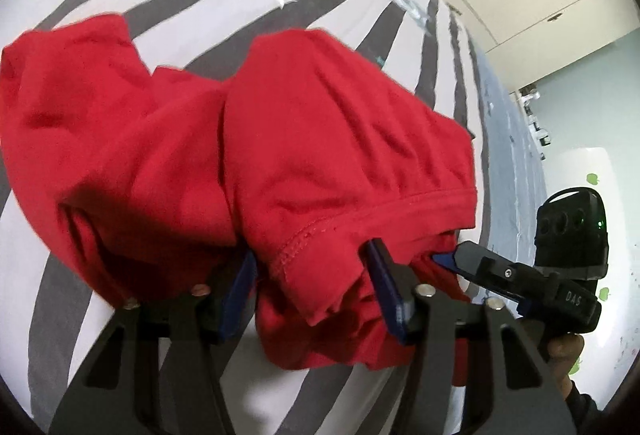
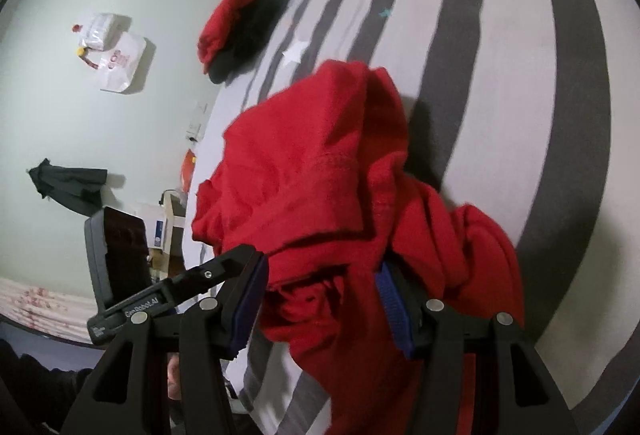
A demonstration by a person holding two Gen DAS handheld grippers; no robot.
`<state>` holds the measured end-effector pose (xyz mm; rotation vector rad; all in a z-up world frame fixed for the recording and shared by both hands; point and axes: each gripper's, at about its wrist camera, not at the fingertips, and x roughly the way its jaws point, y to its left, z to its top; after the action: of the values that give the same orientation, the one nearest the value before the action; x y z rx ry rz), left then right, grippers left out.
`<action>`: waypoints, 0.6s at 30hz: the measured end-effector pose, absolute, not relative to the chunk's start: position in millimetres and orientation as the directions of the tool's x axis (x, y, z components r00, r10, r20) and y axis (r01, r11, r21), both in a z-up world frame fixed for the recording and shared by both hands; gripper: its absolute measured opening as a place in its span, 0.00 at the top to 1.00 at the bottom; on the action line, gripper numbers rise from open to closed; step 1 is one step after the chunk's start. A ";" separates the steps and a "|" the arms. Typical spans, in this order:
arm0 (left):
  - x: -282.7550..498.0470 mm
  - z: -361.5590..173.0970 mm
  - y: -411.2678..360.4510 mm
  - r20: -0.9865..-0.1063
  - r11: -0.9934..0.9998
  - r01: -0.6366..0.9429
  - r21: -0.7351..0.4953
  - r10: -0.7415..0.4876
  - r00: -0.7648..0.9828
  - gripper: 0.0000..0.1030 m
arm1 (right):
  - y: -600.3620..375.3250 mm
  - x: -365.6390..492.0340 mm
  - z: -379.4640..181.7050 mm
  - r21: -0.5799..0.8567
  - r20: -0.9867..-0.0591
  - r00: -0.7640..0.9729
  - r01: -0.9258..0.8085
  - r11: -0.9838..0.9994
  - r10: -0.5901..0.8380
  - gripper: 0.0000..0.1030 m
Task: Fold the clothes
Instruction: 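Hold the hem with both tools and lift the garment off the bed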
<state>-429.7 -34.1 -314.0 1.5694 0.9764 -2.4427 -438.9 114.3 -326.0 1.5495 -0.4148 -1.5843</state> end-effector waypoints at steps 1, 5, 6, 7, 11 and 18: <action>-429.8 -312.8 -33.4 -0.846 -0.808 0.379 -0.451 0.251 -0.471 0.77 | 114.0 -440.5 -324.8 0.743 -0.645 0.136 0.341 -0.576 -0.752 0.50; -421.8 -298.1 -30.4 -0.831 -0.850 0.300 -0.432 0.246 -0.499 0.82 | 116.2 -448.0 -323.2 0.749 -0.643 0.142 0.323 -0.579 -0.753 0.50; -418.6 -292.9 -28.9 -0.828 -0.862 0.276 -0.426 0.247 -0.504 0.82 | 116.1 -450.2 -322.5 0.749 -0.644 0.142 0.319 -0.581 -0.752 0.50; -415.9 -289.5 -28.5 -0.826 -0.869 0.260 -0.420 0.249 -0.505 0.82 | 115.9 -452.4 -321.7 0.749 -0.645 0.143 0.316 -0.583 -0.751 0.50; -419.1 -276.5 -24.3 -0.824 -0.900 0.195 -0.390 0.247 -0.509 0.83 | 108.0 -459.2 -314.5 0.756 -0.637 0.157 0.319 -0.572 -0.754 0.46; -412.9 -269.9 -8.4 -0.834 -0.946 0.077 -0.314 0.236 -0.499 0.83 | 87.6 -471.9 -318.6 0.743 -0.663 0.193 0.291 -0.603 -0.724 0.43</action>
<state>-412.9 -8.4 -269.9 1.6142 0.5083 -2.7571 -471.9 87.6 -318.6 1.6395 -0.4169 -1.5412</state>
